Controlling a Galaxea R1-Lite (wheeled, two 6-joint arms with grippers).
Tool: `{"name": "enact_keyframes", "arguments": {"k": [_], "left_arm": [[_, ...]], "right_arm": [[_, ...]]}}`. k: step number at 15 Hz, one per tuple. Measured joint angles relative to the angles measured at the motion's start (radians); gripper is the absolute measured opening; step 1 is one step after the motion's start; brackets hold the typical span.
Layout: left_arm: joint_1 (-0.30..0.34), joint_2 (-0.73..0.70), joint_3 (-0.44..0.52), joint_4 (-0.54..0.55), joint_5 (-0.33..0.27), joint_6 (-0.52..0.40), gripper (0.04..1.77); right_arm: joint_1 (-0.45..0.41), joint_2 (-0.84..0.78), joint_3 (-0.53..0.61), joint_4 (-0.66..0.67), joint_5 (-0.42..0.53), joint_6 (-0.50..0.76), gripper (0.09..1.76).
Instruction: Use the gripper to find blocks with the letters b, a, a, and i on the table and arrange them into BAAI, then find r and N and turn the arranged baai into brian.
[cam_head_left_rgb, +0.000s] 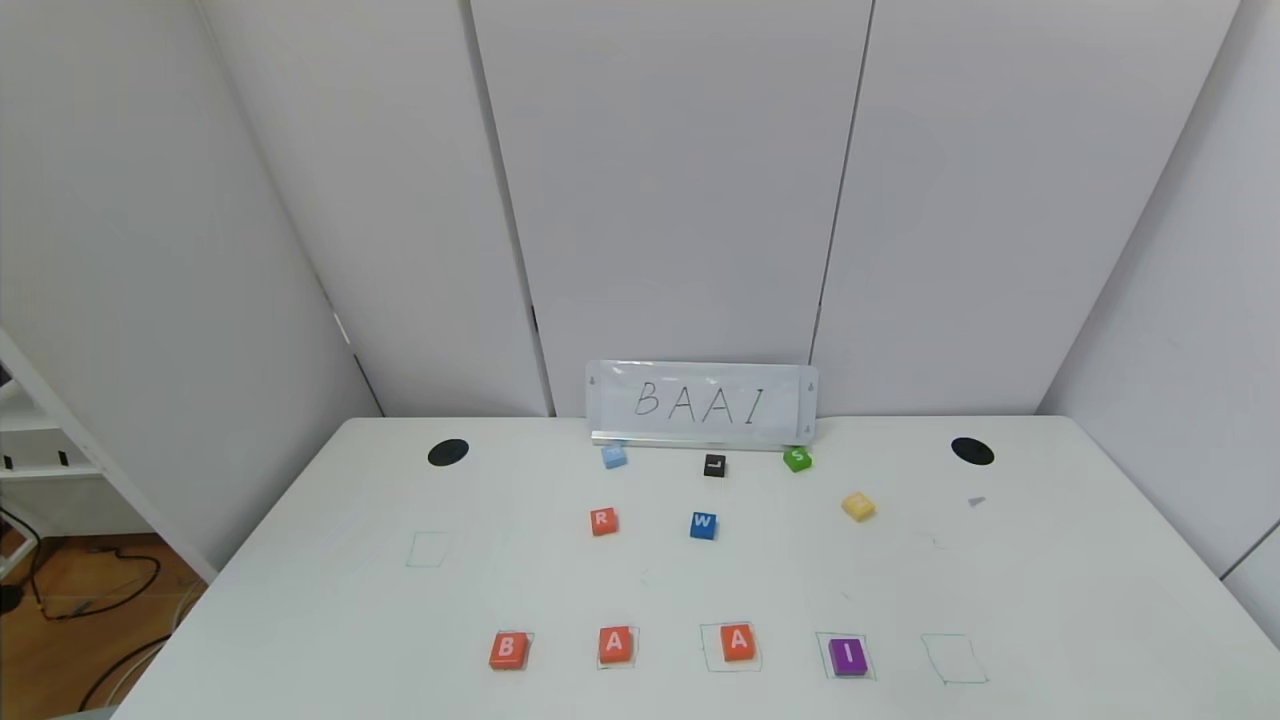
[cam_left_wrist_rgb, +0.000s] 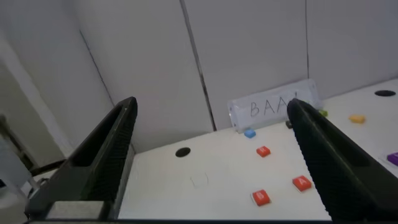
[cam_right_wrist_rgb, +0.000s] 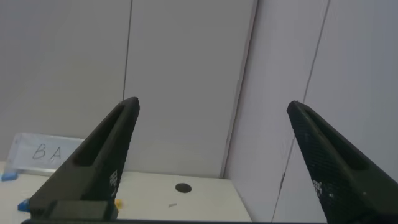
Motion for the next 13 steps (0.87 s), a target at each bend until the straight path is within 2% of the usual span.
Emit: {"name": "enact_keyframes", "arguments": {"k": [2, 3, 4, 7, 9, 12, 13], "left_arm": [[-0.001, -0.018, 0.132, -0.186, 0.023, -0.006, 1.72], [-0.001, -0.023, 0.202, -0.245, 0.033, -0.01, 1.72], [-0.001, -0.027, 0.259, -0.259, 0.043, -0.028, 1.72], [-0.002, -0.029, 0.311, -0.062, 0.045, -0.08, 1.72], [-0.001, -0.029, 0.31, 0.016, 0.05, -0.107, 1.72], [-0.001, -0.029, 0.288, 0.128, 0.087, -0.123, 1.72], [-0.002, -0.029, 0.281, 0.132, 0.093, -0.14, 1.72]], "right_arm": [[0.0, -0.001, 0.093, 0.005, 0.016, 0.01, 1.71], [0.0, -0.001, 0.11, 0.058, 0.015, 0.023, 1.71], [0.0, -0.001, 0.119, 0.132, 0.013, 0.029, 1.71], [0.001, -0.001, 0.127, 0.341, 0.017, 0.054, 1.71], [0.001, -0.001, 0.127, 0.433, 0.079, 0.107, 1.71], [0.001, -0.001, 0.126, 0.459, 0.088, 0.133, 1.71], [0.001, -0.001, 0.125, 0.46, 0.088, 0.133, 1.71]]}}
